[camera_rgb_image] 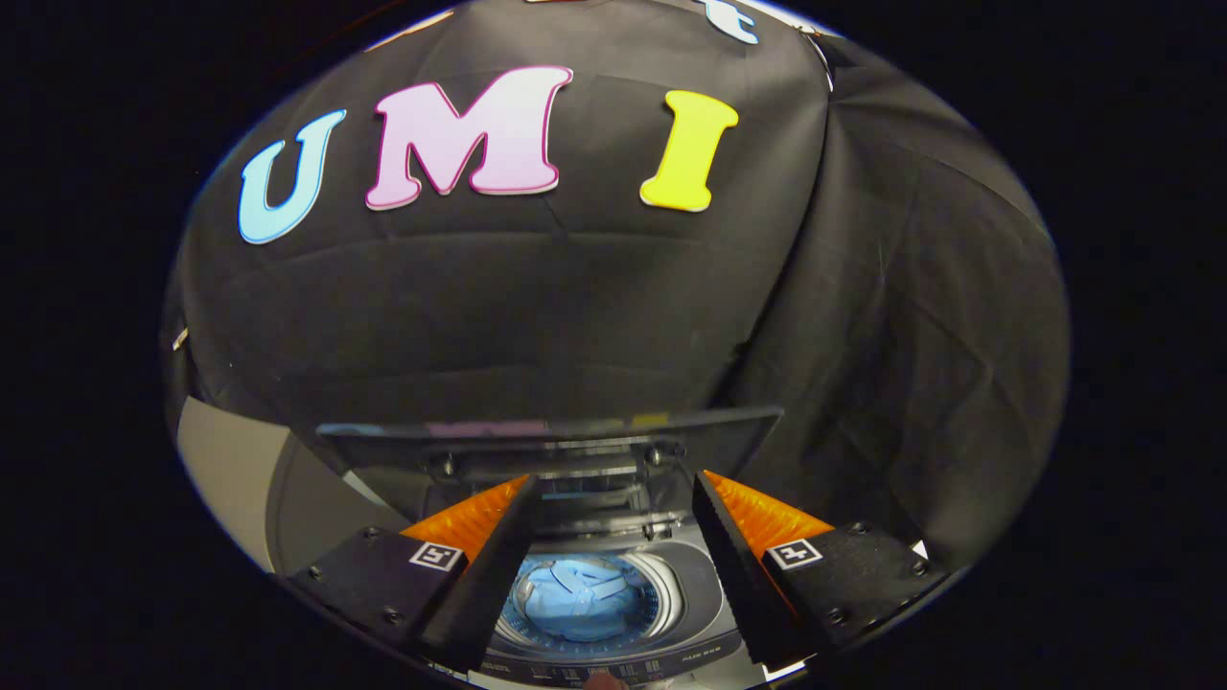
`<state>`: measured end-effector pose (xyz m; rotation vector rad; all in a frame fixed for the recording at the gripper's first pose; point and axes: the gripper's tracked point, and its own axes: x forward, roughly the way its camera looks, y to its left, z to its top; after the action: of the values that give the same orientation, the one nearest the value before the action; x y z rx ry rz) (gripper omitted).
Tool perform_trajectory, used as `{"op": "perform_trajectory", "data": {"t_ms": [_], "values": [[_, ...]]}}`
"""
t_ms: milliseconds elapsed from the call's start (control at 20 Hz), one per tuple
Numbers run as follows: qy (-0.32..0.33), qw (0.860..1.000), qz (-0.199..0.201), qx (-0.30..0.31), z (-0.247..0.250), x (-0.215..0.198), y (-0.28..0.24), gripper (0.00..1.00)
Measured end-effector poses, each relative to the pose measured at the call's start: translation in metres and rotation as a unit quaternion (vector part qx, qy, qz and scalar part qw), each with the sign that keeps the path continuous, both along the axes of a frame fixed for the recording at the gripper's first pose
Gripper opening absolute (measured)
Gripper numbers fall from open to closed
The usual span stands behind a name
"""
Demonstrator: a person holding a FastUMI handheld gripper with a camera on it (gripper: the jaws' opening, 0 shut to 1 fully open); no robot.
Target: Put the clothes into the washing machine and then close the washing machine lid.
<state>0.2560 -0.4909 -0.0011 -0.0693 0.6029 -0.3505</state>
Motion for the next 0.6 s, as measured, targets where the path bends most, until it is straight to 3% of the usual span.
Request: {"op": "perform_trajectory", "data": {"t_ms": [150,350,600], "values": [[-0.001,1.000,0.006,0.007,0.007,0.031,-0.003,0.99],[0.019,0.999,0.024,0.036,-0.021,0.071,0.004,0.99],[0.039,0.998,0.025,0.033,-0.041,0.079,-0.002,0.99]]}}
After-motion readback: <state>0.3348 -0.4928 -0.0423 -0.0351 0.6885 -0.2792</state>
